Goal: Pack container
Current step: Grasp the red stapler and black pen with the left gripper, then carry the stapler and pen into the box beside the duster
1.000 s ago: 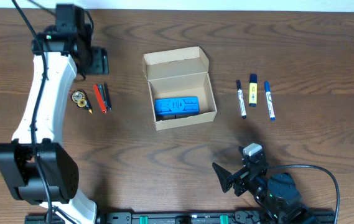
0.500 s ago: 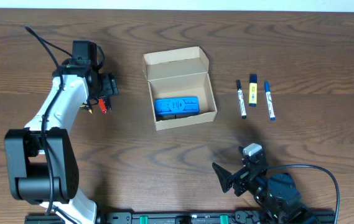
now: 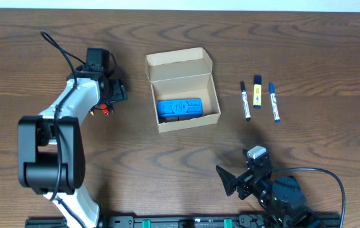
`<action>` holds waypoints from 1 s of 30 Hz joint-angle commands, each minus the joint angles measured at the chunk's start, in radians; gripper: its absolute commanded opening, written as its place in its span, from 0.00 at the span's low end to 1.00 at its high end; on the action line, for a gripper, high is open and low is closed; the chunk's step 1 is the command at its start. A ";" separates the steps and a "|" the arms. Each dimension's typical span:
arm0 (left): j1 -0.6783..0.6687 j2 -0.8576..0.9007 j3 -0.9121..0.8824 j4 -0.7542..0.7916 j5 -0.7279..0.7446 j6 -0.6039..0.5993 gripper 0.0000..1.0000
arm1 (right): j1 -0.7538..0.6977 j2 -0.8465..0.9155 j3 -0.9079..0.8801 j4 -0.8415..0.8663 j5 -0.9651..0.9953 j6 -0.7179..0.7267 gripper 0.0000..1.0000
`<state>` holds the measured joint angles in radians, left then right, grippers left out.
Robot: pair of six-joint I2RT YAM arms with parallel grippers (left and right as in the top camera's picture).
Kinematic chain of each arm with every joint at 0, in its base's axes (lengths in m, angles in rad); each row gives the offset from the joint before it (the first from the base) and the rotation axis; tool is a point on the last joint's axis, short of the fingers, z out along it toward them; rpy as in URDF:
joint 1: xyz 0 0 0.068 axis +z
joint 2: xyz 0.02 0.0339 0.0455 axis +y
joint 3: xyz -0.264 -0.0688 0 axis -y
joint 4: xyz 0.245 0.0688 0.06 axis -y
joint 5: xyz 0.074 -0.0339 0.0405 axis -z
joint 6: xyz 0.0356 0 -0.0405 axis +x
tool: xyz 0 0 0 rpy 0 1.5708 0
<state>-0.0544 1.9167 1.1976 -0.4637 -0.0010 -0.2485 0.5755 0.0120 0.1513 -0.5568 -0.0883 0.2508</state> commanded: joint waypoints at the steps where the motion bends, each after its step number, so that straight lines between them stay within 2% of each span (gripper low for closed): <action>1: 0.002 0.019 -0.011 0.003 -0.010 -0.022 0.76 | 0.008 -0.005 -0.004 0.000 0.010 -0.017 0.99; 5: 0.002 0.026 -0.011 0.005 -0.010 -0.022 0.77 | 0.008 -0.005 -0.004 0.000 0.010 -0.017 0.99; 7: 0.002 0.034 -0.011 0.005 -0.010 -0.022 0.74 | 0.008 -0.005 -0.004 0.000 0.010 -0.017 0.99; 12: 0.002 0.060 -0.011 0.005 -0.009 -0.026 0.59 | 0.008 -0.005 -0.004 0.000 0.010 -0.017 0.99; 14: 0.002 0.064 -0.011 0.006 -0.010 -0.026 0.57 | 0.008 -0.005 -0.004 0.000 0.010 -0.017 0.99; 23: 0.002 0.064 -0.011 0.008 -0.018 -0.024 0.36 | 0.008 -0.005 -0.004 0.000 0.010 -0.017 0.99; 30: 0.002 0.063 0.013 -0.005 -0.018 -0.017 0.23 | 0.008 -0.005 -0.004 0.000 0.010 -0.017 0.99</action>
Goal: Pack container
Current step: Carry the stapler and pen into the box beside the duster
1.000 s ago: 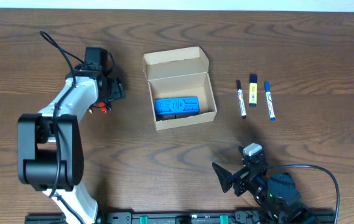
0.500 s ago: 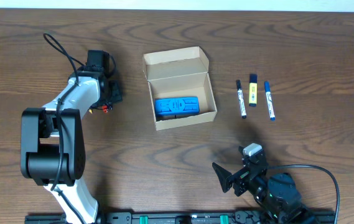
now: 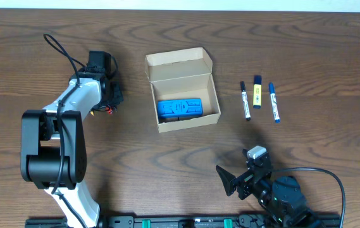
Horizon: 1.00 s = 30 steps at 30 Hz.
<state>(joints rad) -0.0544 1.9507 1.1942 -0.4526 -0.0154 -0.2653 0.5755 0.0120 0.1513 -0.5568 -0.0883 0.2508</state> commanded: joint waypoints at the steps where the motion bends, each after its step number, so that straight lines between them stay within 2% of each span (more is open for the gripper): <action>1: 0.002 0.027 0.026 -0.022 -0.003 0.000 0.23 | 0.008 -0.005 -0.004 0.000 0.010 -0.017 0.99; 5: 0.001 0.014 0.090 -0.071 -0.003 0.020 0.18 | 0.008 -0.005 -0.004 0.000 0.010 -0.017 0.99; 9: -0.001 -0.022 0.180 -0.139 -0.003 0.076 0.06 | 0.008 -0.005 -0.004 0.000 0.010 -0.017 0.99; 12: -0.016 -0.063 0.257 -0.179 0.003 0.148 0.06 | 0.008 -0.005 -0.004 0.000 0.010 -0.017 0.99; 17: -0.092 -0.138 0.342 -0.195 0.101 0.384 0.06 | 0.008 -0.005 -0.004 0.000 0.010 -0.017 0.99; 23: -0.261 -0.219 0.361 -0.196 0.140 0.659 0.06 | 0.008 -0.005 -0.004 0.000 0.010 -0.017 0.99; 30: -0.476 -0.229 0.360 -0.249 0.209 1.058 0.06 | 0.008 -0.005 -0.004 0.000 0.010 -0.017 0.99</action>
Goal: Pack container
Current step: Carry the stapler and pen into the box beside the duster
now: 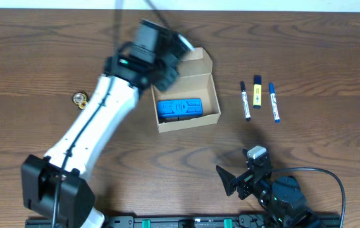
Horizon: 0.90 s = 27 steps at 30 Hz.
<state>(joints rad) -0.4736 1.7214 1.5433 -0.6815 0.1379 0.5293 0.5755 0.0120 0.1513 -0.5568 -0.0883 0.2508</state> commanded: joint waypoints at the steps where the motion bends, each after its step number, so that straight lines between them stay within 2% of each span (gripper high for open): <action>1: -0.078 0.008 0.011 -0.031 0.063 0.312 0.06 | 0.008 -0.005 -0.004 0.000 0.010 -0.017 0.99; 5: -0.127 0.043 0.009 -0.079 0.062 0.428 0.06 | 0.008 -0.005 -0.004 0.000 0.010 -0.017 0.99; 11: -0.107 0.124 0.009 -0.104 0.029 0.429 0.06 | 0.008 -0.005 -0.003 0.000 0.010 -0.017 0.99; 27: -0.037 0.295 0.009 -0.056 -0.037 0.451 0.06 | 0.008 -0.005 -0.004 0.000 0.010 -0.017 0.99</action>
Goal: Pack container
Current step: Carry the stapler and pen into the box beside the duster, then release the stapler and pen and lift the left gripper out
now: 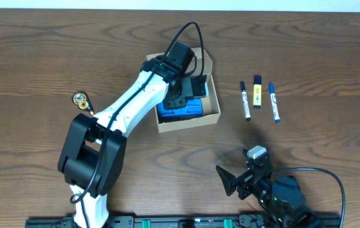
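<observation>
An open cardboard box [214, 95] stands at the table's middle, its lid flap folded back. A blue ridged block [178, 111] lies in its left half. My left gripper [191, 87] is down inside the box, above the block's far right edge. The wrist hides its fingers, so its state and any load are unseen. On the right lie a black marker [245, 100], a dark-and-yellow highlighter [257, 92] and a blue marker [273, 102]. My right gripper [229, 180] rests at the front edge, open and empty.
A small round gold item [78, 98] with a short tail lies on the wood far left of the box. The left arm [129, 111] slants across the table from the front left to the box. Cables trail behind both arms.
My left gripper was above the box's back left corner and lid flap. It is now lower, inside the box over the blue block. Markers, gold item and right arm are unchanged.
My left gripper was at the far left of the table over a small red-orange item, at both of the first two moments. Then it was over the box's back corner, the red item gone and a gold item showing. Now it is inside the box.
</observation>
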`<action>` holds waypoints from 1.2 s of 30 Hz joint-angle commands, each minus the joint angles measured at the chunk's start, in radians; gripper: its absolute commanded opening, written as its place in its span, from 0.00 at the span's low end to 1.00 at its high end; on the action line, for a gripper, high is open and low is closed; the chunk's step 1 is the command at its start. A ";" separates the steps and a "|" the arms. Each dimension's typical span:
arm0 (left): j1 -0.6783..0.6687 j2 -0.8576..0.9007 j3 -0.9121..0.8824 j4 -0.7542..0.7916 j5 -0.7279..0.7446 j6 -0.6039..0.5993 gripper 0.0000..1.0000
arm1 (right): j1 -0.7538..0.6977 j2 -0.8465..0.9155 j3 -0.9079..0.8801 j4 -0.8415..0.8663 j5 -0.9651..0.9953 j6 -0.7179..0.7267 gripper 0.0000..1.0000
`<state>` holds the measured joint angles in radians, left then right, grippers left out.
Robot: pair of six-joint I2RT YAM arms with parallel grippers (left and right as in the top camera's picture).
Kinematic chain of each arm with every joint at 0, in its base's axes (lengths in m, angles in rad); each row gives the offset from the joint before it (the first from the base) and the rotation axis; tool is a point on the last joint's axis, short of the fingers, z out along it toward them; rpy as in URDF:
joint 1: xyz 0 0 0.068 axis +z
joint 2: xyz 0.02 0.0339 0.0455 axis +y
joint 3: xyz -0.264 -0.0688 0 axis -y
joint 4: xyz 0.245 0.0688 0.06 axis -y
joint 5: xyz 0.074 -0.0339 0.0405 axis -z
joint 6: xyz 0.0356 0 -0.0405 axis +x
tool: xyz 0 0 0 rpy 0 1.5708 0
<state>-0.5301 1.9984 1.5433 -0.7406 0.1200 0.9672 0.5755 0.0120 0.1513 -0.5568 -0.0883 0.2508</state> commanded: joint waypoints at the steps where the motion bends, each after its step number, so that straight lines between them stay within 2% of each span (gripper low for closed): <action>1: 0.022 0.023 0.009 0.003 -0.019 0.013 0.06 | 0.008 -0.005 -0.004 0.000 0.010 -0.017 0.99; 16: 0.028 0.035 0.009 0.004 -0.019 0.012 0.07 | 0.008 -0.005 -0.004 0.000 0.010 -0.017 0.99; 18: 0.028 0.035 0.009 0.004 -0.019 0.012 0.11 | 0.008 -0.005 -0.004 0.000 0.010 -0.017 0.99; 24: 0.028 0.035 0.009 0.003 -0.019 0.012 0.40 | 0.008 -0.005 -0.004 0.000 0.010 -0.017 0.99; 33: 0.028 0.035 0.009 0.004 -0.020 0.001 0.48 | 0.008 -0.005 -0.004 0.000 0.010 -0.017 0.99; 36: 0.027 0.035 0.009 0.004 -0.029 -0.003 0.48 | 0.008 -0.005 -0.004 0.000 0.010 -0.017 0.99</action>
<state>-0.5056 2.0262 1.5433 -0.7349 0.1005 0.9691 0.5755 0.0120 0.1513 -0.5568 -0.0887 0.2508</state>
